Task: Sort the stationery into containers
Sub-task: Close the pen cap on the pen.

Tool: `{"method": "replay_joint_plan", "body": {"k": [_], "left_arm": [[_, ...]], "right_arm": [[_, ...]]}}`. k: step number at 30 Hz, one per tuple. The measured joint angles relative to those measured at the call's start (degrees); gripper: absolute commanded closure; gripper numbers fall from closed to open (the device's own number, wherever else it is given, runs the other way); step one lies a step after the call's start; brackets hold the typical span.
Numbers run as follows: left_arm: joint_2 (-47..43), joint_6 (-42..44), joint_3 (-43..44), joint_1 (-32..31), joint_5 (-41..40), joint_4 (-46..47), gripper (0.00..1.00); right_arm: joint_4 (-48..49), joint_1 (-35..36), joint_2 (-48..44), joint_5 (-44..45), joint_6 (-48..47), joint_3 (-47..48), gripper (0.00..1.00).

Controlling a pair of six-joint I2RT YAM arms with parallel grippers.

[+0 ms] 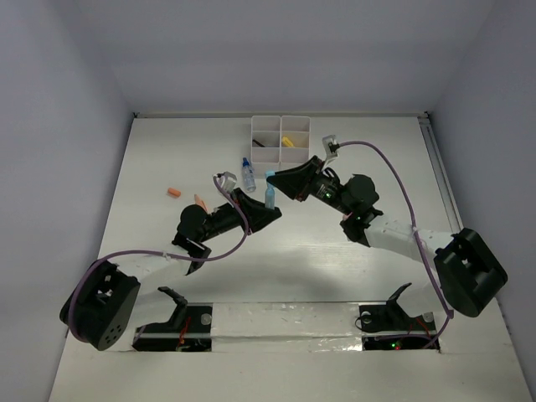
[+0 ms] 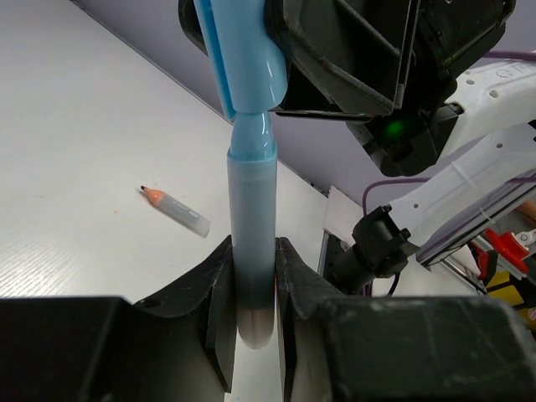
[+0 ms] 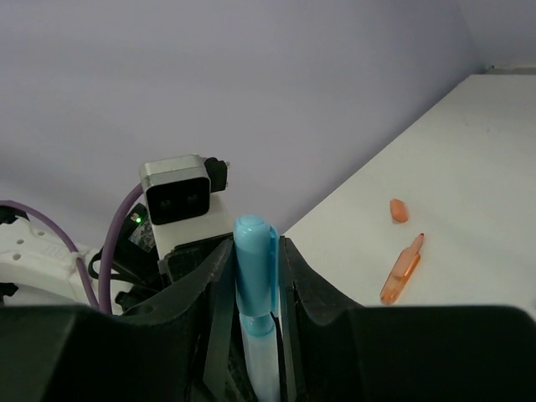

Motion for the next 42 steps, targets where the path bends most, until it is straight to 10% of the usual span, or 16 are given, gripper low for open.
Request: {"method": "replay_joint_plan", "body": {"k": [32,42], "left_arm": [[-2.14,-4.22,4.83,-1.38,1.73,-4.11,1.0],[-2.1,-3.78,8.9,-1.88,5.03,-13.16,1.0]], "right_arm": [[19.34,1.92,1.9,2.08,5.29,-7.19,1.0],[7.45,1.92,-5.95,4.57,1.49,-9.31,1.0]]}}
